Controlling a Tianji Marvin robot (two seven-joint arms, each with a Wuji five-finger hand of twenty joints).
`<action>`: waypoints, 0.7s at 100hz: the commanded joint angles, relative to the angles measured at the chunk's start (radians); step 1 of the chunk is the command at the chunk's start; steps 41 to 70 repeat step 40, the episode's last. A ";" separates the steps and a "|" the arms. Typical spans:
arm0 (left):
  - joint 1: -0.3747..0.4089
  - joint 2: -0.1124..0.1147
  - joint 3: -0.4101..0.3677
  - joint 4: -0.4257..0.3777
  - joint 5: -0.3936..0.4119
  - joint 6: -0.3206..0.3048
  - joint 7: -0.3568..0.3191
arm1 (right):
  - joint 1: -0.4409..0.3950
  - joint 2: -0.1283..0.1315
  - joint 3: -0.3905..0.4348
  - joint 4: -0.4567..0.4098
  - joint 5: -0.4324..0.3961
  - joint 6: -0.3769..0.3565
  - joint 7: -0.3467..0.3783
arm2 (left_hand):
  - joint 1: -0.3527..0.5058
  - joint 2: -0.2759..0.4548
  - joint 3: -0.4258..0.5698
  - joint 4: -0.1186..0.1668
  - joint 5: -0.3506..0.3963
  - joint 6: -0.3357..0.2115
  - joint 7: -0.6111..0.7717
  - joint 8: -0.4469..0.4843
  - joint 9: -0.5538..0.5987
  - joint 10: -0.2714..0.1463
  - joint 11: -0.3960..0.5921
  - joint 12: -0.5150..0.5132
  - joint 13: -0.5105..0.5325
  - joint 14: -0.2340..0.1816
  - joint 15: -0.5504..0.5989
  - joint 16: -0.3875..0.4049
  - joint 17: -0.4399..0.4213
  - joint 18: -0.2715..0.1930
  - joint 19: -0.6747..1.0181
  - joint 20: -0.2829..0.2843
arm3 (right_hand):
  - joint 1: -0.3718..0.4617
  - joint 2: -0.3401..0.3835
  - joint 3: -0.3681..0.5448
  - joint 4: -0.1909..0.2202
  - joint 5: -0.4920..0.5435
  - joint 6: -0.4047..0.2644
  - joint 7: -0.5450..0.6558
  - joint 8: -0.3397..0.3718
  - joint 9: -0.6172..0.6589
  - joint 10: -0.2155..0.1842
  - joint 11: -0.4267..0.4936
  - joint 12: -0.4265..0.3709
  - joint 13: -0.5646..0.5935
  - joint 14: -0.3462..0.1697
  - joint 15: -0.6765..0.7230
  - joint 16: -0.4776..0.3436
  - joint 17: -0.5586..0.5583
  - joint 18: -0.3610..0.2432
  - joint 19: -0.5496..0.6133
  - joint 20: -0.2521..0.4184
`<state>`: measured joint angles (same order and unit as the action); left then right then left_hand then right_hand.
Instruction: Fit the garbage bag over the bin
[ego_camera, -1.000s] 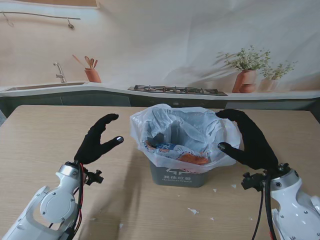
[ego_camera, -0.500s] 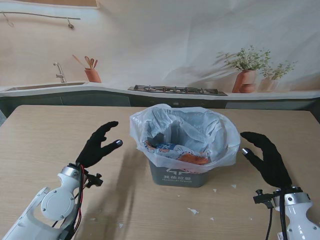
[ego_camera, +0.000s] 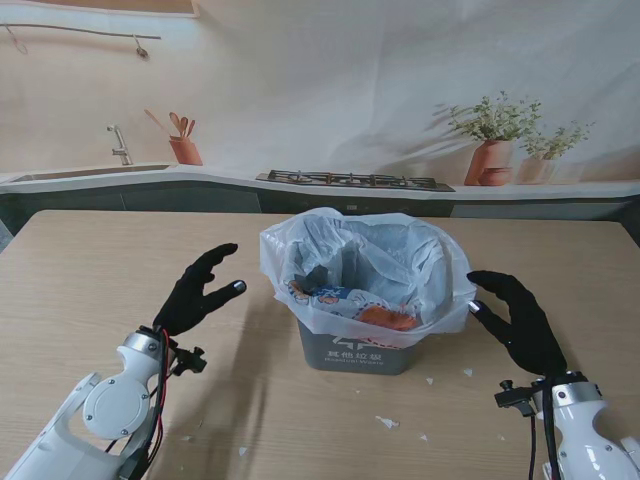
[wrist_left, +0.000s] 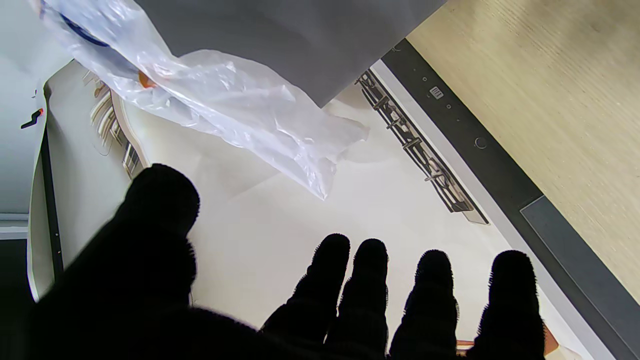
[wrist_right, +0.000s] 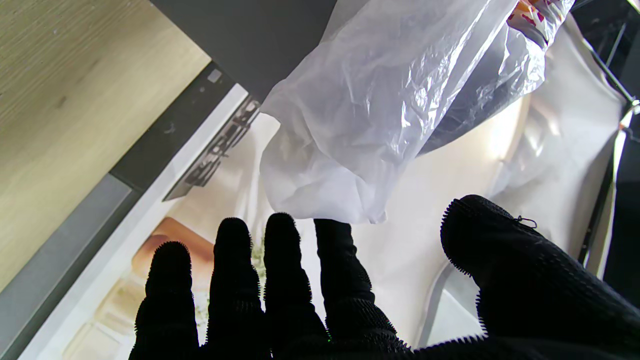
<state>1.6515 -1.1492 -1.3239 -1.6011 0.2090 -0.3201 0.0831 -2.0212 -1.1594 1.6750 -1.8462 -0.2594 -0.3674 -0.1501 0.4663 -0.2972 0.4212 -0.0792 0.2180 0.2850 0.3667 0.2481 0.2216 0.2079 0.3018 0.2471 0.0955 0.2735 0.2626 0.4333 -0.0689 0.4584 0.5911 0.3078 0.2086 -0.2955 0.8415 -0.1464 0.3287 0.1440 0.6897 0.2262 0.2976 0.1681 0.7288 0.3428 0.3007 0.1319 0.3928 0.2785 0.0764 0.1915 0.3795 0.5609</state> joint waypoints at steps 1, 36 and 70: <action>0.007 -0.004 0.000 -0.010 0.004 0.006 -0.007 | -0.006 -0.009 -0.004 -0.004 0.001 0.005 0.005 | 0.003 0.013 -0.021 0.035 0.004 0.007 -0.013 -0.011 -0.022 0.009 0.005 0.010 -0.026 -0.016 -0.002 0.003 -0.014 -0.031 0.030 0.009 | -0.024 0.009 0.013 0.012 0.004 0.012 -0.007 -0.015 0.001 0.001 -0.019 0.001 0.005 -0.001 -0.005 -0.004 0.006 -0.008 -0.024 0.015; 0.001 0.000 0.016 -0.006 0.005 0.012 -0.024 | -0.010 -0.010 0.002 -0.003 -0.003 -0.003 0.002 | 0.001 0.013 -0.019 0.035 0.007 0.014 -0.023 -0.015 -0.023 0.012 0.002 0.008 -0.026 -0.015 -0.006 0.005 -0.016 -0.025 0.029 0.006 | -0.028 0.003 0.012 0.013 0.006 0.008 -0.006 -0.013 0.008 0.001 -0.017 0.003 0.009 0.003 -0.003 -0.003 0.007 -0.005 -0.024 0.015; 0.000 0.000 0.017 -0.004 0.007 0.011 -0.024 | -0.010 -0.010 0.002 -0.003 -0.003 -0.003 0.002 | 0.001 0.013 -0.019 0.035 0.008 0.015 -0.025 -0.016 -0.023 0.012 0.002 0.008 -0.026 -0.015 -0.006 0.006 -0.016 -0.024 0.027 0.006 | -0.028 0.004 0.012 0.013 0.005 0.008 -0.006 -0.013 0.008 0.001 -0.018 0.003 0.008 0.002 -0.003 -0.003 0.005 -0.006 -0.024 0.015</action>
